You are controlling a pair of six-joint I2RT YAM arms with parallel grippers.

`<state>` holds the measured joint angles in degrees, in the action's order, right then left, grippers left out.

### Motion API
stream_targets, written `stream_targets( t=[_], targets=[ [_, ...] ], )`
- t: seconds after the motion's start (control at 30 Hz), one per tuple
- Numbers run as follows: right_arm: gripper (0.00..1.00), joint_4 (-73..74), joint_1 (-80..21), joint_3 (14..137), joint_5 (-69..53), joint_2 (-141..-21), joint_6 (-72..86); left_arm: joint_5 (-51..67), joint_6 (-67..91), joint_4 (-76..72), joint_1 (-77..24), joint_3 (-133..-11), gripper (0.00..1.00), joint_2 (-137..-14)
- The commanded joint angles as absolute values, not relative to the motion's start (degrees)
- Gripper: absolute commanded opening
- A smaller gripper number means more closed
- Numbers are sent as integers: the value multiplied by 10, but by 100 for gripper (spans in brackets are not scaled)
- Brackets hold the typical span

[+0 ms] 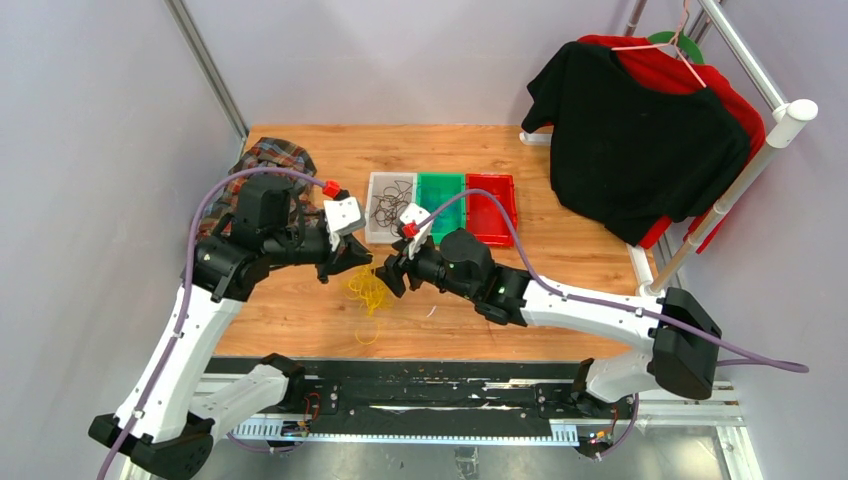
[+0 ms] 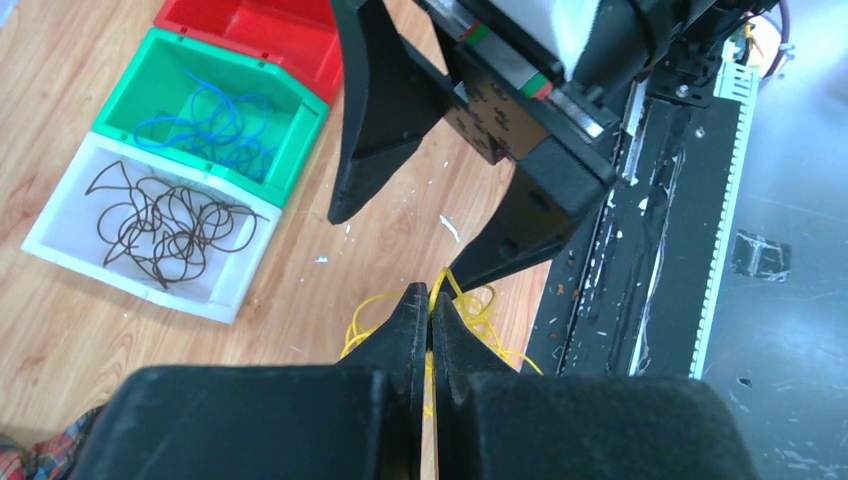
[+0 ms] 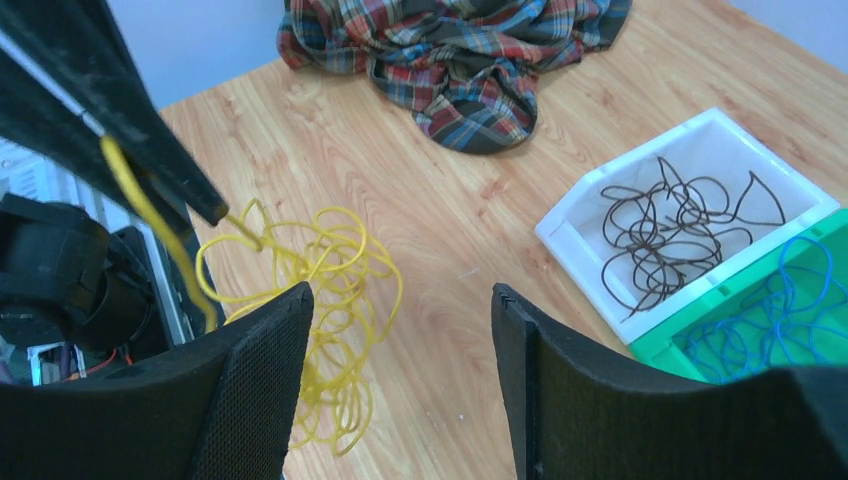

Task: Untangle the cables

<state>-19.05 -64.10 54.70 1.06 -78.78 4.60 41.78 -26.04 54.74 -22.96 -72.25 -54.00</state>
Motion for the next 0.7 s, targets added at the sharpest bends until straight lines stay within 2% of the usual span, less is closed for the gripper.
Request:
stream_targets(
  t=[0.0, 0.2, 0.67],
  targets=[
    [65, -261, -654, 530, 28, -806, 36, 449, -248, 550, -227, -747, 1, -534],
    [68, -394, -674, 461, 3, -817, 64, 435, -299, 571, -227, -748, 1, -523],
    [72, -497, -700, 447, 1, -822, 97, 443, -308, 571, -228, -746, 1, -519]
  ],
)
